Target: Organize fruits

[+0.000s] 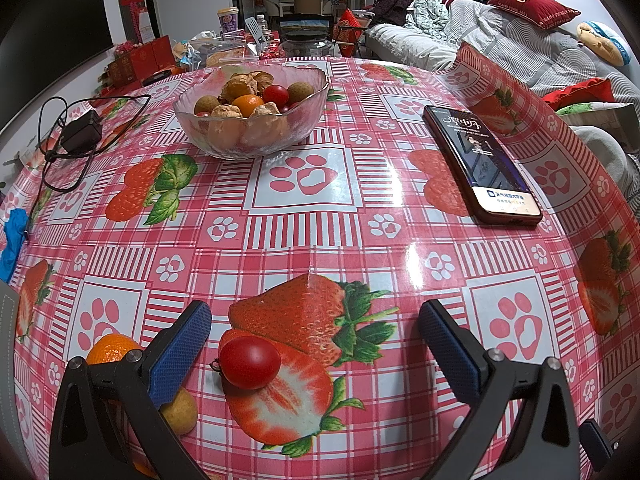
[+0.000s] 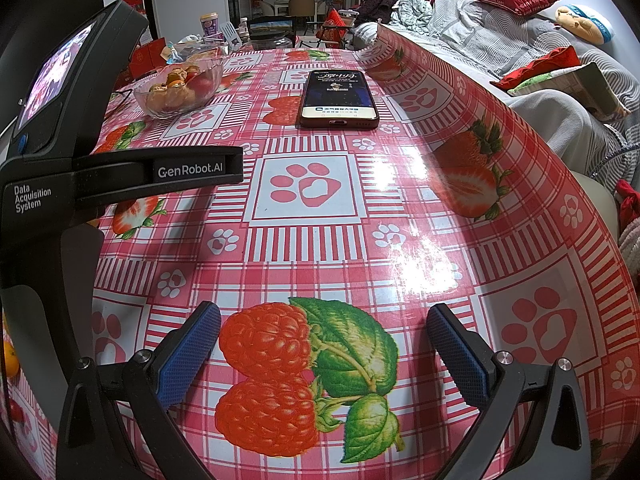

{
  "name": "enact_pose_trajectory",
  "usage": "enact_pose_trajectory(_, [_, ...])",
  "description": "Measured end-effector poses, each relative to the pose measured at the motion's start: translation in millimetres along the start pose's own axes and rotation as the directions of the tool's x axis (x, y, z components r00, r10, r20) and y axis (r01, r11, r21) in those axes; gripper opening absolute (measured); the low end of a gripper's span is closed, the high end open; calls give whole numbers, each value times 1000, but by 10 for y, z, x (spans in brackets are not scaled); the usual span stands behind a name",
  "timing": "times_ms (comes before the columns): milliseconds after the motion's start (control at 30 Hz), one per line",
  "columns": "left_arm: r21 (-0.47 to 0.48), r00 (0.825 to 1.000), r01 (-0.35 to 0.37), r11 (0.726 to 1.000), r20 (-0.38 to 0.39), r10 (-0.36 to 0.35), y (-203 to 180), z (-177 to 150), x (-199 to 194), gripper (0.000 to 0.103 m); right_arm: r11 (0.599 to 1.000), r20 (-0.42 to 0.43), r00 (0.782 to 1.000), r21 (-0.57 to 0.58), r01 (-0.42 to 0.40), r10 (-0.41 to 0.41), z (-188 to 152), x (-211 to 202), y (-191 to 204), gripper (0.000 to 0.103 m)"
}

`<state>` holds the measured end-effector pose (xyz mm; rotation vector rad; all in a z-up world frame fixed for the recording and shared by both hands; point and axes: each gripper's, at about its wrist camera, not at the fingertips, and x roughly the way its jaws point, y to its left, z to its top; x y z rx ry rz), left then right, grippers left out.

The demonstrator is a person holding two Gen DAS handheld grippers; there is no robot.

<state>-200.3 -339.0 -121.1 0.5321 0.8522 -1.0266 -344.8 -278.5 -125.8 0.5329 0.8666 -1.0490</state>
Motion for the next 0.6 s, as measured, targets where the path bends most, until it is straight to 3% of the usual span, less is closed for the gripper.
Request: enact_pose_trajectory(600, [0, 1000, 0, 1000, 0, 0, 3, 2, 1, 103, 1000, 0, 1000, 0, 0, 0, 0, 0, -1, 103])
